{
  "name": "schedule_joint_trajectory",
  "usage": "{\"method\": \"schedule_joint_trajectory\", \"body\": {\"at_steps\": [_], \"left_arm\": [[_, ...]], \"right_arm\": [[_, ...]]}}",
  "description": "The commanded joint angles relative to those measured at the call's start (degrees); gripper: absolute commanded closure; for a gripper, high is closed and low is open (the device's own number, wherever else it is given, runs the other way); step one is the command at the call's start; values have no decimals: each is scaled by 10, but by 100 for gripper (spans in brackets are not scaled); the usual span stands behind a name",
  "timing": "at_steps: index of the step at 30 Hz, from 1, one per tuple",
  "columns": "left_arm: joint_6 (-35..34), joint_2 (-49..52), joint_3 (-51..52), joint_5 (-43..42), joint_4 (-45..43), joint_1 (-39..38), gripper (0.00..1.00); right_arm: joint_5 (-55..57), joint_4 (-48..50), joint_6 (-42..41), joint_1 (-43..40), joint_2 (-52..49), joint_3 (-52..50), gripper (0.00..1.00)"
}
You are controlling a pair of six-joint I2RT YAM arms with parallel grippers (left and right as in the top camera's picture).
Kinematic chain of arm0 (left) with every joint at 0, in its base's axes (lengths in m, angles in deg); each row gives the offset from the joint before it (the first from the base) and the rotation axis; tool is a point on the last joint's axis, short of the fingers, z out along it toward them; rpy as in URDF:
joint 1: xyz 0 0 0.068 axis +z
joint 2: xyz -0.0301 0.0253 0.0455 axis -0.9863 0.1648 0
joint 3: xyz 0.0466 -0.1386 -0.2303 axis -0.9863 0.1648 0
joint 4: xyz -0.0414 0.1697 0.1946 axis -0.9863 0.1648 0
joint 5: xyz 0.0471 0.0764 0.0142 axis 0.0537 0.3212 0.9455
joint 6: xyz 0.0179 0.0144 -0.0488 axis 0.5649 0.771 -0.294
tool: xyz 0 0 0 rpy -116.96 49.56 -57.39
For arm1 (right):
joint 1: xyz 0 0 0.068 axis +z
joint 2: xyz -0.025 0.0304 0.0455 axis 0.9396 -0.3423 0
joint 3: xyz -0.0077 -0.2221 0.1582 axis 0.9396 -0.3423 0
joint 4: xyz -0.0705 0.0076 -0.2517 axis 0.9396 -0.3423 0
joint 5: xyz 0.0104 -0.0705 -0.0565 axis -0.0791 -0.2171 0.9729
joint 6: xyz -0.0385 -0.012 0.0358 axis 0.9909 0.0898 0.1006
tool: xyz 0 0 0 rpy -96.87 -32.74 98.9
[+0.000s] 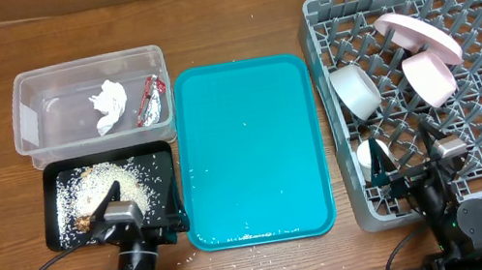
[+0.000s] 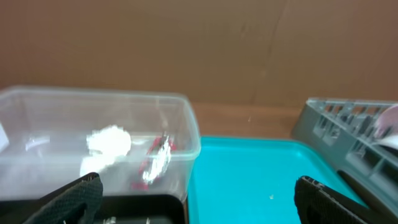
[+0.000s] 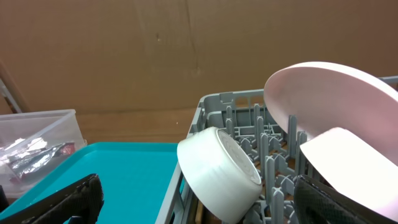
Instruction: Sort waste into correct bins and load items into the dishwasher
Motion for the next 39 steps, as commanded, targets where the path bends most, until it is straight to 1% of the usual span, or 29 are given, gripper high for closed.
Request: {"method": "schedule_joint_trajectory", "body": {"at_steps": [1, 3, 39], "left_arm": [[-21, -8, 54, 3, -27, 8, 0], [-25, -8, 60, 5, -41, 8, 0], [-26, -7, 60, 4, -40, 8, 0]], "right_arm": [[-1, 4, 2, -2, 5, -6, 0], [-1, 4, 2, -2, 5, -6, 0], [-1, 4, 2, -2, 5, -6, 0]]}}
